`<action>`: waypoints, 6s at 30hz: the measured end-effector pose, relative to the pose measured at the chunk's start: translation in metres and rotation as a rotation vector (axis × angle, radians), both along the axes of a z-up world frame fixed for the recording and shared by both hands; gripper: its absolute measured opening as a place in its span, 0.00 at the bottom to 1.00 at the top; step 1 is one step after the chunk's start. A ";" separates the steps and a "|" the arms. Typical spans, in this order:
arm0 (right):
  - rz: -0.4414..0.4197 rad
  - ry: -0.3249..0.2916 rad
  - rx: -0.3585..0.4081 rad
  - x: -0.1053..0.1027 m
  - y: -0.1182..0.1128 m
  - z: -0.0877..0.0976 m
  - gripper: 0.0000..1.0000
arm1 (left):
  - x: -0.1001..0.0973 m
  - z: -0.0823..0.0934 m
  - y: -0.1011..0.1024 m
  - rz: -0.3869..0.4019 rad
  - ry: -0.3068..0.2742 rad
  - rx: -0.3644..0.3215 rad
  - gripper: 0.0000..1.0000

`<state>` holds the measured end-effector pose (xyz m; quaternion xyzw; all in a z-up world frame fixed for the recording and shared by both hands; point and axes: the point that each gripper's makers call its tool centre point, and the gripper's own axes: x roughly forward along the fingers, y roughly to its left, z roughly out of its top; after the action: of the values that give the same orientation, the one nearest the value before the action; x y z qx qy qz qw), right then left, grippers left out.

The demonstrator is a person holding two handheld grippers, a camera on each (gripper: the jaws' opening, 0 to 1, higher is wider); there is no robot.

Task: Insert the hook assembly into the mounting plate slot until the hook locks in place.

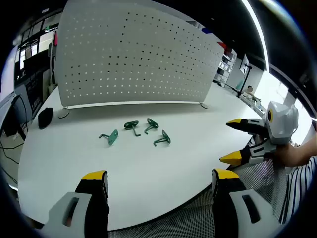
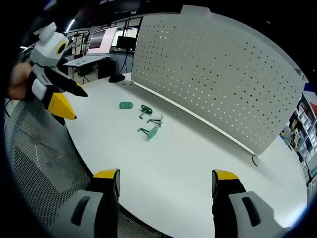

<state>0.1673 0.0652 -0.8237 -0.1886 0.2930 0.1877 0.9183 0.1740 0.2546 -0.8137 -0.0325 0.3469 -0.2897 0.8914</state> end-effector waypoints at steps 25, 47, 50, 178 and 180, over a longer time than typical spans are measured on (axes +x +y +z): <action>0.006 0.007 -0.004 0.000 0.000 -0.002 0.72 | 0.001 0.000 0.000 0.005 0.001 -0.007 0.89; 0.004 0.002 -0.005 0.001 0.000 -0.001 0.72 | 0.001 0.000 0.000 0.005 0.002 -0.005 0.89; 0.004 0.000 -0.002 0.001 0.000 0.000 0.72 | 0.002 0.000 0.001 0.006 0.002 -0.005 0.88; -0.091 0.116 0.210 0.106 0.071 -0.083 0.01 | 0.030 -0.040 -0.014 -0.027 0.085 -0.002 0.72; -0.089 0.119 0.212 0.106 0.071 -0.081 0.00 | 0.030 -0.040 -0.015 -0.029 0.086 -0.002 0.71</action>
<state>0.2732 0.1359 -0.9051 -0.0661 0.3337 0.1876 0.9215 0.2044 0.2401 -0.8539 -0.0411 0.3850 -0.3013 0.8714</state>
